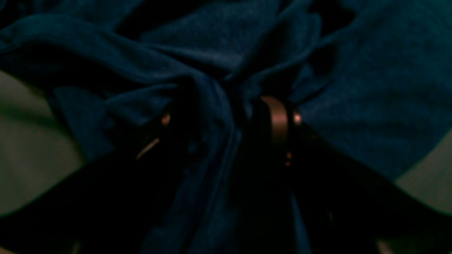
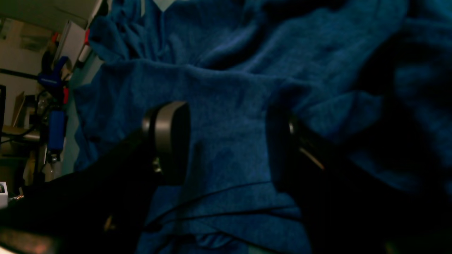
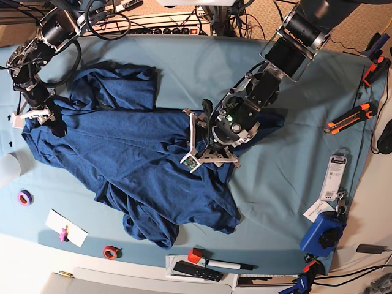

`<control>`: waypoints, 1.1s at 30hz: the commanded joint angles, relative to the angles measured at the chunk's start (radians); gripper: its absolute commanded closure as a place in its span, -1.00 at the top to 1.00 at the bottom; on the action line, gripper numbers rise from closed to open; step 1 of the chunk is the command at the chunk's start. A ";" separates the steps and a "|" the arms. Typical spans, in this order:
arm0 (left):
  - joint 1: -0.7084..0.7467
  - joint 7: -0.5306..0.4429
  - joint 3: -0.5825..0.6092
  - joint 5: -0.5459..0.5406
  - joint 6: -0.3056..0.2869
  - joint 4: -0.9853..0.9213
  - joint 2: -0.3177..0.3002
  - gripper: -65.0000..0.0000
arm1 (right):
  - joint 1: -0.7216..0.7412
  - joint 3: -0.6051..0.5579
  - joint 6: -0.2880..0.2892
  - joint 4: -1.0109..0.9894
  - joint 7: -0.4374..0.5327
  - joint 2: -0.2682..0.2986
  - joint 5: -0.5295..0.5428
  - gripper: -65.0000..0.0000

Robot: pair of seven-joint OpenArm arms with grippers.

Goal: Layout the t-shirt on the table in an organized manner, then fold the t-shirt properly
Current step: 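Lower the left gripper and grasp the bunched t-shirt fabric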

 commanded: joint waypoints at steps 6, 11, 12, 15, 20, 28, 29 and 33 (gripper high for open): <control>-0.030 -0.011 -0.004 0.034 0.010 0.016 -0.014 -0.14 | 0.012 0.002 0.012 0.014 0.019 0.023 0.021 0.03; -0.042 -0.011 -0.004 0.034 0.008 0.016 -0.033 -0.14 | 0.012 0.002 0.012 0.014 0.019 0.023 0.020 0.03; -0.047 -0.010 -0.004 0.033 0.007 0.016 -0.039 -0.14 | 0.012 0.002 0.012 0.014 0.019 0.023 0.020 0.03; -0.058 -0.003 -0.004 0.034 0.012 0.016 -0.053 -0.14 | 0.012 0.002 0.012 0.014 0.019 0.023 0.020 0.03; -0.061 -0.003 -0.004 0.037 0.015 0.016 -0.061 -0.14 | 0.012 0.002 0.012 0.014 0.019 0.023 0.019 0.03; -0.080 0.020 -0.005 0.010 -0.013 0.016 -0.083 -0.14 | 0.011 0.002 0.012 0.014 0.042 0.023 -0.071 0.03; -0.083 0.031 -0.009 -0.006 -0.029 0.016 -0.082 -0.14 | 0.011 0.002 0.012 0.014 0.054 0.023 -0.098 -0.03; -0.085 0.034 -0.018 -0.058 -0.055 0.016 -0.082 -0.14 | 0.011 0.002 0.012 0.014 0.092 0.023 -0.185 -0.48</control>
